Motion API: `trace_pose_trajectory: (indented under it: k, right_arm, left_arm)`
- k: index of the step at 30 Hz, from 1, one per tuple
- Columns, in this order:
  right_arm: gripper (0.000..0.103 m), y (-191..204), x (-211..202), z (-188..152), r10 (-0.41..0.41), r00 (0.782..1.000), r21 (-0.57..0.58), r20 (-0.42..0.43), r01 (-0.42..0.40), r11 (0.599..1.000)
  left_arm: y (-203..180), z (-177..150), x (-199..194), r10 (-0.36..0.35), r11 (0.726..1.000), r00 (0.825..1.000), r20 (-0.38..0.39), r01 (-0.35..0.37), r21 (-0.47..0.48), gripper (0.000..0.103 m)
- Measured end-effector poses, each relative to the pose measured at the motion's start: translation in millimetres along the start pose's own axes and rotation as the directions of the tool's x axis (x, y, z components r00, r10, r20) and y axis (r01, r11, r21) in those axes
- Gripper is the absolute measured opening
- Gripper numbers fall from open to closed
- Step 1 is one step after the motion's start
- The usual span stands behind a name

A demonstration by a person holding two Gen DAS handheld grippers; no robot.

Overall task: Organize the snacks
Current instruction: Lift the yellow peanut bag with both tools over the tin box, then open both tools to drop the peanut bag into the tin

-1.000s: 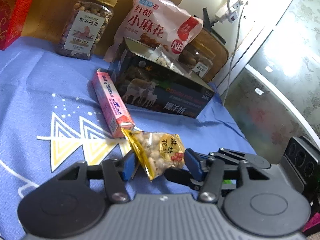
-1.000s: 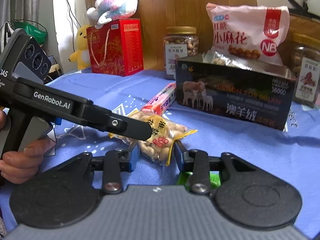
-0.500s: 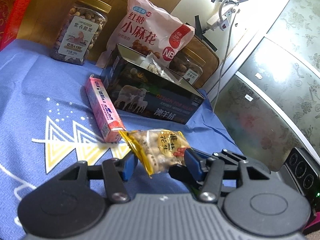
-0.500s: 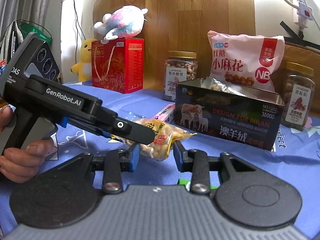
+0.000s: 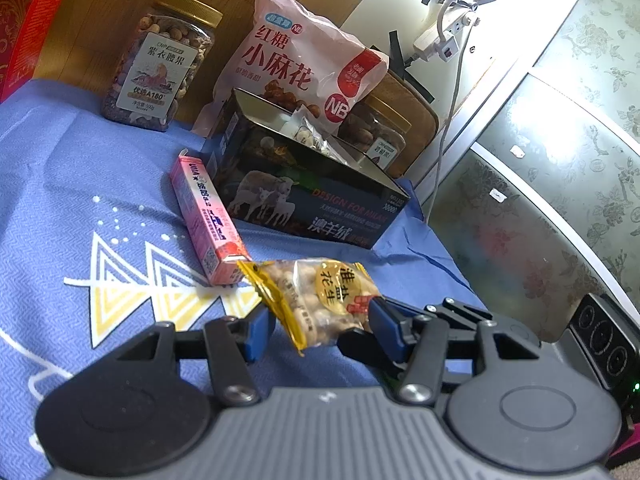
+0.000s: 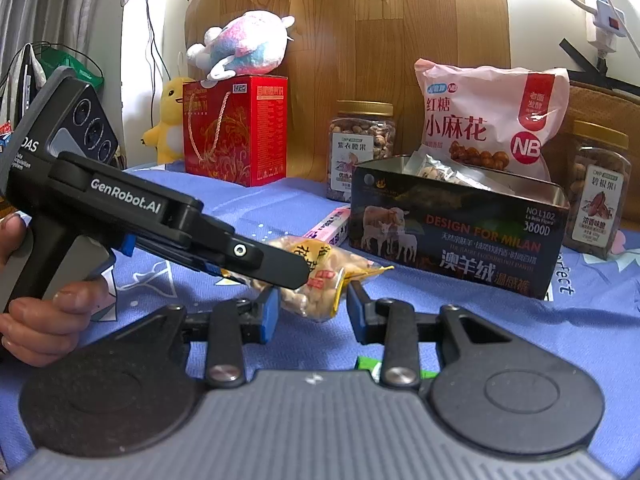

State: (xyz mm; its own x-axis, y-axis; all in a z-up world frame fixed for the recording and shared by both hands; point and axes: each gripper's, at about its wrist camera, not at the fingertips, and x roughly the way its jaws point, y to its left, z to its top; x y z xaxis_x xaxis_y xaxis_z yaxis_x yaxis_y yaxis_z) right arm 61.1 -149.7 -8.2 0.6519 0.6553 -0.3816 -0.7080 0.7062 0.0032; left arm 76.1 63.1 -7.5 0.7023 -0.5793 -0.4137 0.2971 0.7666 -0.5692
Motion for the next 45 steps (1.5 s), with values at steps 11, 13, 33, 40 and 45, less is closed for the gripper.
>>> trace_pose_trajectory:
  k: [11,13,33,40,45]
  right_arm:
    - [0.038,-6,-7,8,-0.003,0.998,0.016,0.065,0.002,1.000]
    - [0.038,-11,-7,18,-0.013,0.995,0.008,0.096,0.013,1.000]
    - [0.053,-107,67,68,-0.254,0.966,0.118,0.056,0.246,0.962]
    - [0.061,-122,55,61,-0.389,0.916,0.198,0.097,0.365,0.910]
    - [0.061,-130,32,60,-0.424,0.894,0.295,0.145,0.370,0.881]
  left_arm:
    - [-20,21,-5,0.021,0.999,0.999,0.027,-0.022,0.042,0.051]
    - [-28,36,-2,0.031,0.997,0.999,0.034,-0.034,0.073,0.051]
    - [-31,139,118,0.253,0.955,0.967,0.034,-0.255,0.150,0.076]
    - [-41,131,102,0.260,0.948,0.961,0.097,-0.273,0.162,0.081]
    - [-45,126,65,0.221,0.961,0.963,0.155,-0.242,0.136,0.081]
